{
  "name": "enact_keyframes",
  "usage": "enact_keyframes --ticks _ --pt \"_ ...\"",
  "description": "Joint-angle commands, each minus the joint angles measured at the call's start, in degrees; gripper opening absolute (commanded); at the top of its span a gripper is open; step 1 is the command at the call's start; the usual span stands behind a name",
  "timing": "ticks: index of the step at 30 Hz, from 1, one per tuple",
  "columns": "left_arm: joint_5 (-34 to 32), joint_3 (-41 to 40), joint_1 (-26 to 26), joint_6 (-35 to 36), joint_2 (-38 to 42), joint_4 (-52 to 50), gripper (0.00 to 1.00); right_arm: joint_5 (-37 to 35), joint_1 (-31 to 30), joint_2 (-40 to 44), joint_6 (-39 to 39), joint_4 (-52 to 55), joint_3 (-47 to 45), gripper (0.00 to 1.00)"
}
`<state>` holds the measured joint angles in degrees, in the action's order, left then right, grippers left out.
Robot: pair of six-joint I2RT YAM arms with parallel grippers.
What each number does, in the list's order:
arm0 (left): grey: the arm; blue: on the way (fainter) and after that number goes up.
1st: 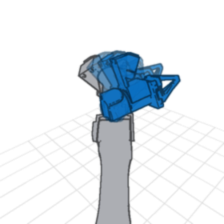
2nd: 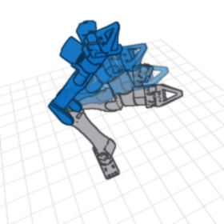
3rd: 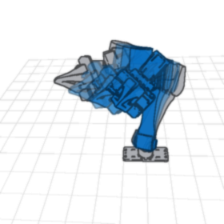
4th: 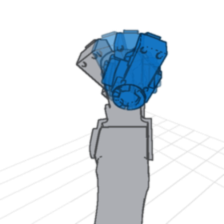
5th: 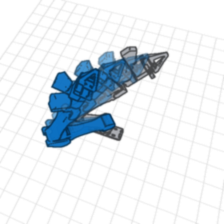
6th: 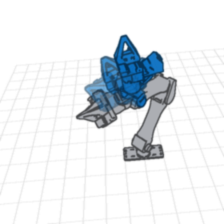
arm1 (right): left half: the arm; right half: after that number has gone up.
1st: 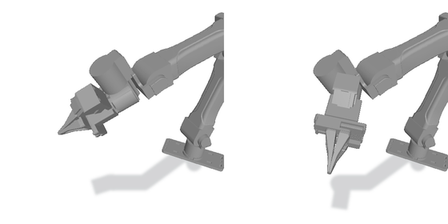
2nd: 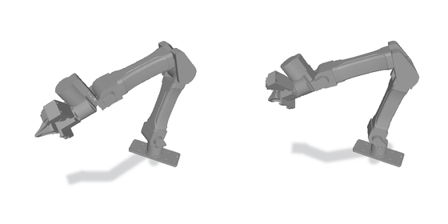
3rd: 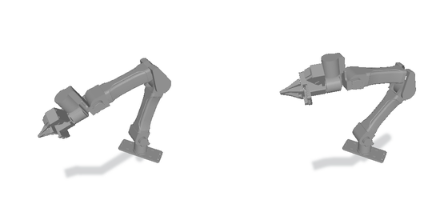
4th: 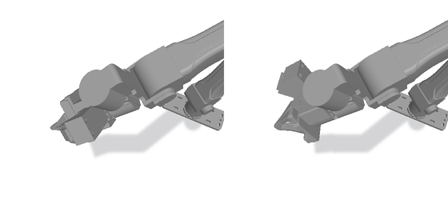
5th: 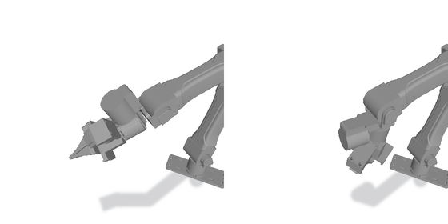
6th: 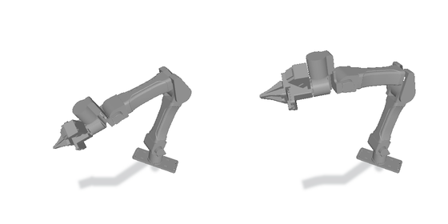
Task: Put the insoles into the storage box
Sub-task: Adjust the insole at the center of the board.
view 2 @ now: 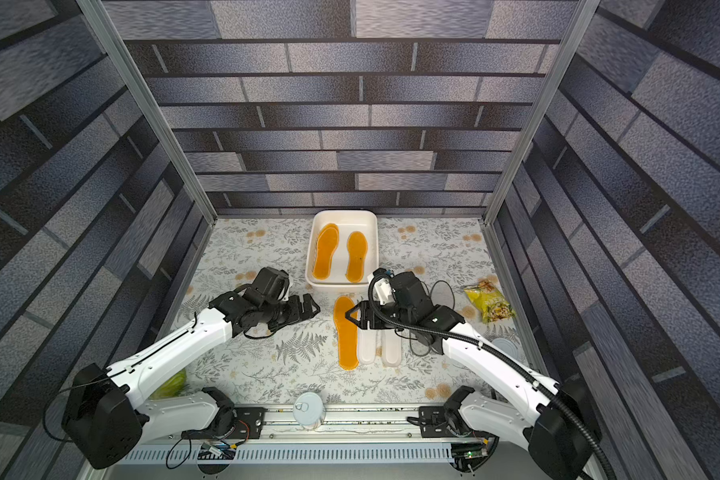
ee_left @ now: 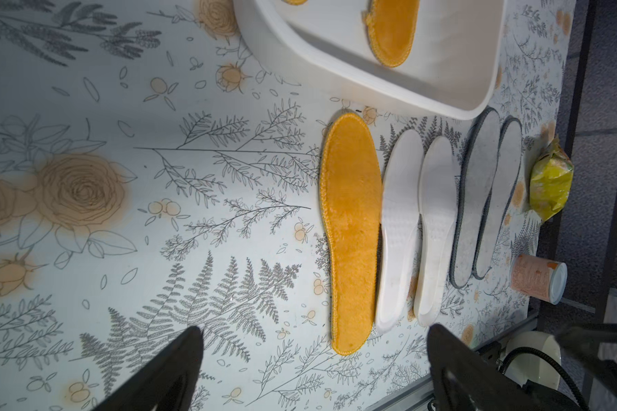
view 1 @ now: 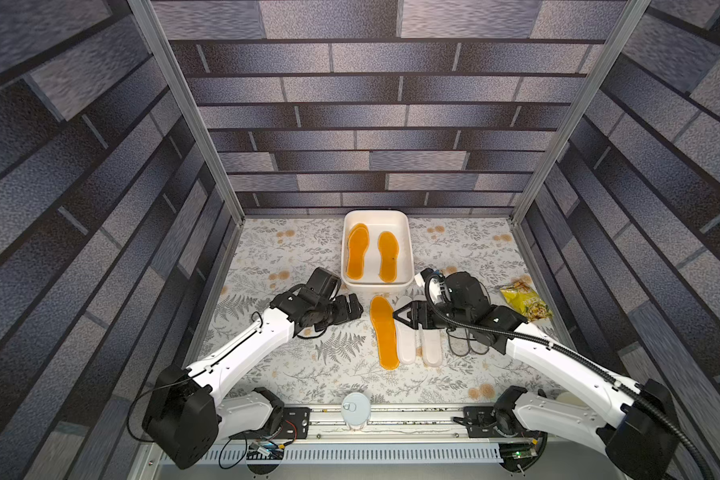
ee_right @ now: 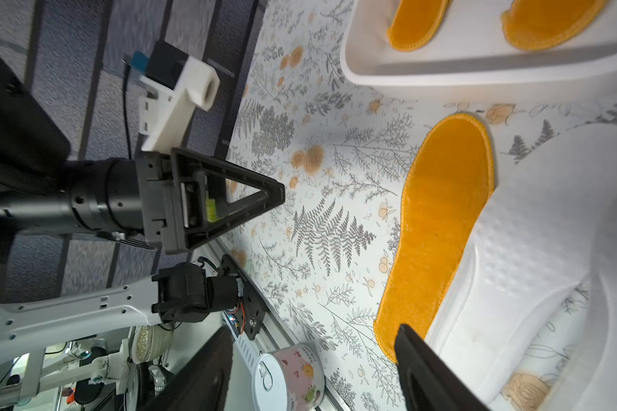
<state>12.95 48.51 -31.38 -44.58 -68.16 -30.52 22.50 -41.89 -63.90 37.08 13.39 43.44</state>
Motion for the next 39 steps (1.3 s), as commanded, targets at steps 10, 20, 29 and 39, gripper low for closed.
enact_keyframes --ticks 10,20,29,39 --pt "6.27 -4.56 3.69 -3.67 2.59 4.4 1.0 -10.91 -9.99 -19.01 7.76 -13.05 0.88 0.72" --pt "8.07 -5.84 4.13 -4.83 0.97 7.69 1.0 -17.42 -10.14 -19.7 10.35 -6.92 0.82 0.73" --pt "9.73 -5.68 4.13 -5.3 -0.3 8.57 1.0 -15.82 -10.18 -22.13 10.08 -7.44 1.45 0.73" --pt "10.91 -5.84 3.69 -5.93 -1.7 9.92 1.0 -18.32 -10.08 -22.99 11.38 -4.95 1.29 0.74"
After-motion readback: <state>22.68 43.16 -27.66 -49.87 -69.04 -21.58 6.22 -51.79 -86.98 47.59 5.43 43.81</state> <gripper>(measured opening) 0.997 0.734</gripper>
